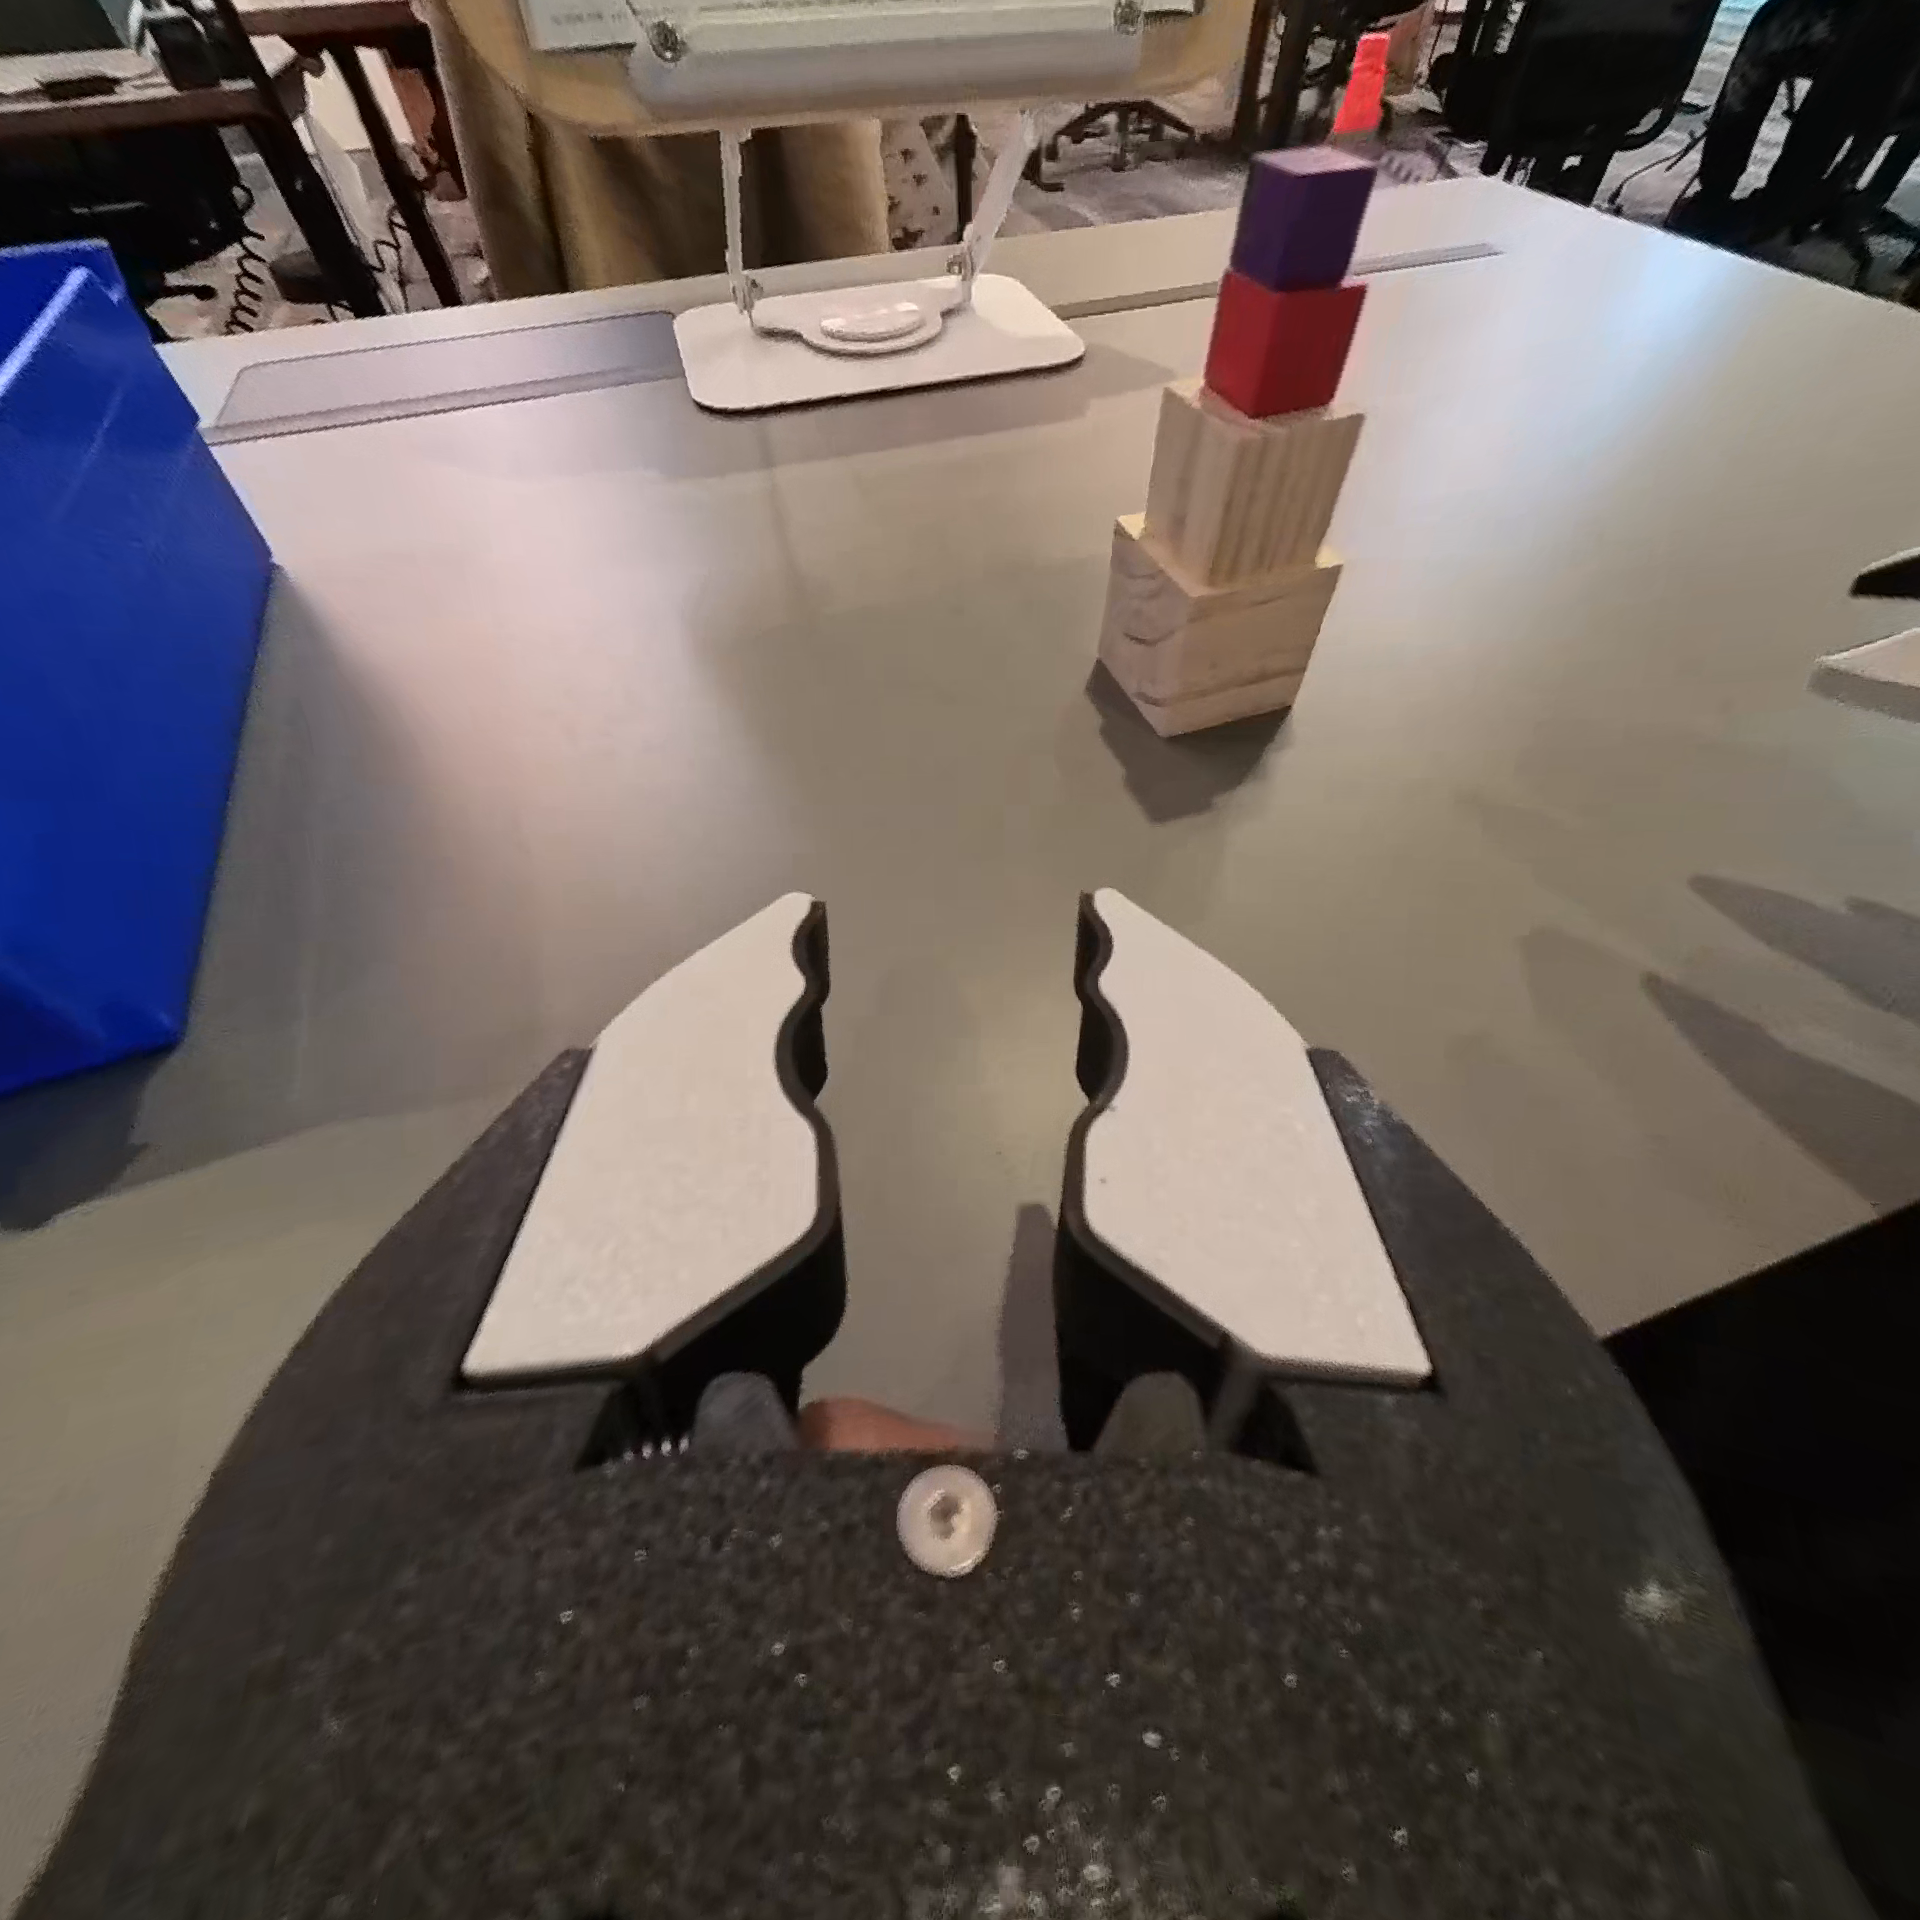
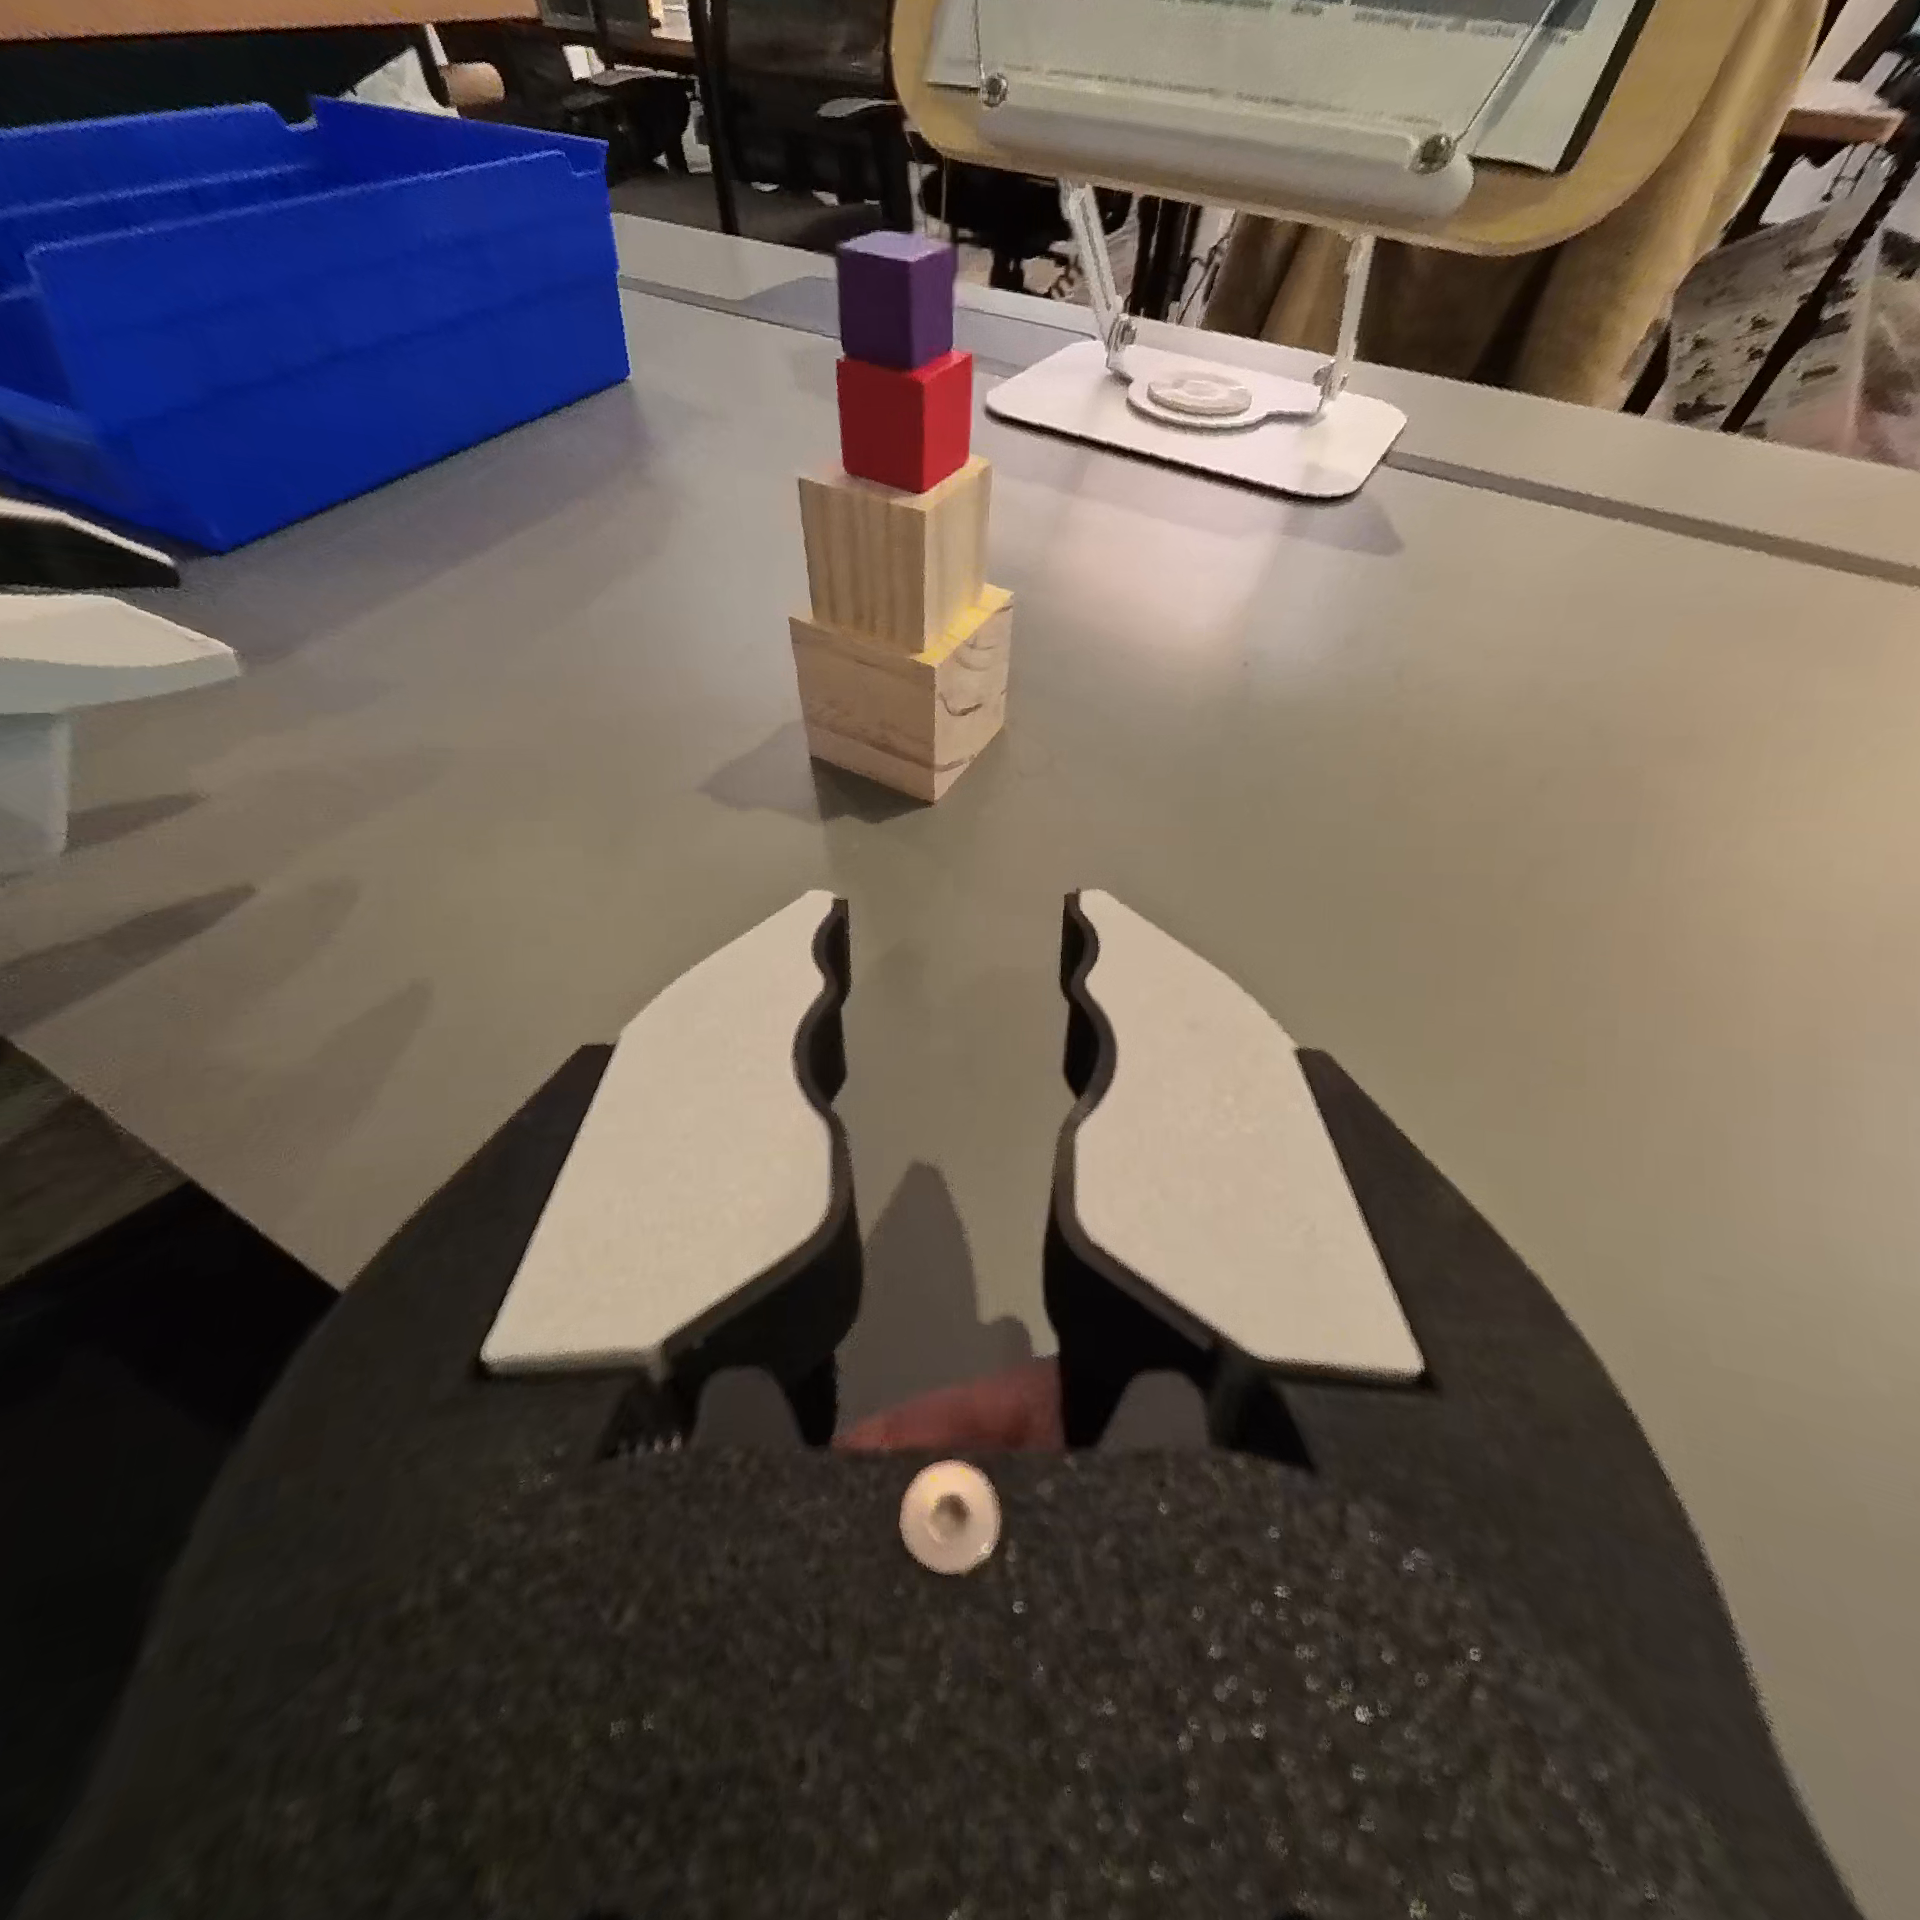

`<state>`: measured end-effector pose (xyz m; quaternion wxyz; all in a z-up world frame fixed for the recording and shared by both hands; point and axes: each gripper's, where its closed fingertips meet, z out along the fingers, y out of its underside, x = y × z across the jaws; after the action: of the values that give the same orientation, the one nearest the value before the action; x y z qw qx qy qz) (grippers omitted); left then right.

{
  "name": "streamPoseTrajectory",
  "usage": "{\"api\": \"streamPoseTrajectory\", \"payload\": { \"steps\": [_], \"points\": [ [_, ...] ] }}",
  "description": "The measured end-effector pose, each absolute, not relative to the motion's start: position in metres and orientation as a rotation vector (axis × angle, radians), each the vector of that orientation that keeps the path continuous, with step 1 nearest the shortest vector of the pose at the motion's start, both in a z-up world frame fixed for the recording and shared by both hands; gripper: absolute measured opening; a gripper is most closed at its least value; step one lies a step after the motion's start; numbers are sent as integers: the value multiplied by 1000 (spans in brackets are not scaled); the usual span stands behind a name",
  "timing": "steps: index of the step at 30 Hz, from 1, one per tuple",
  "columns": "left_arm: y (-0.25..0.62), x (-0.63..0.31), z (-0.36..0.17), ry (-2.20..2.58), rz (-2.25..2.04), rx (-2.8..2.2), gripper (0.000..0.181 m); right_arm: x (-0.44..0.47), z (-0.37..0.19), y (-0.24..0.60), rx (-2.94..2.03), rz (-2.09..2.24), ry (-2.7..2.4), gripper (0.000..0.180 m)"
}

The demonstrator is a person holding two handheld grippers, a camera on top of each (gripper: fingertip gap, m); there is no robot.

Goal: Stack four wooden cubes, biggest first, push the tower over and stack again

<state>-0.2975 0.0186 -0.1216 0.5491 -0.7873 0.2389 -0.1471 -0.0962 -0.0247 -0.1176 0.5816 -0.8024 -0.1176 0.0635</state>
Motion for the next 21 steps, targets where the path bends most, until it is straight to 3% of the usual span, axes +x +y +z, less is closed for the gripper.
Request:
{"api": "streamPoseTrajectory", "payload": {
  "steps": [7, 8, 9, 21],
  "points": [
    [17, -295, -120, 603, -308, -1849, 46, -102, -120, -34, -1866, 109, -319, 38],
    [15, -294, -121, 622, -315, -1858, 33, -103, -120, -35, -1865, 112, -326, 38],
    [11, -291, -122, 663, -345, -1861, 0, -104, -120, -35, -1865, 110, -333, 38],
    [-3, -281, -132, 748, -265, -1826, 0, -120, -126, -37, -1868, 118, -397, 37]
  ]
}}
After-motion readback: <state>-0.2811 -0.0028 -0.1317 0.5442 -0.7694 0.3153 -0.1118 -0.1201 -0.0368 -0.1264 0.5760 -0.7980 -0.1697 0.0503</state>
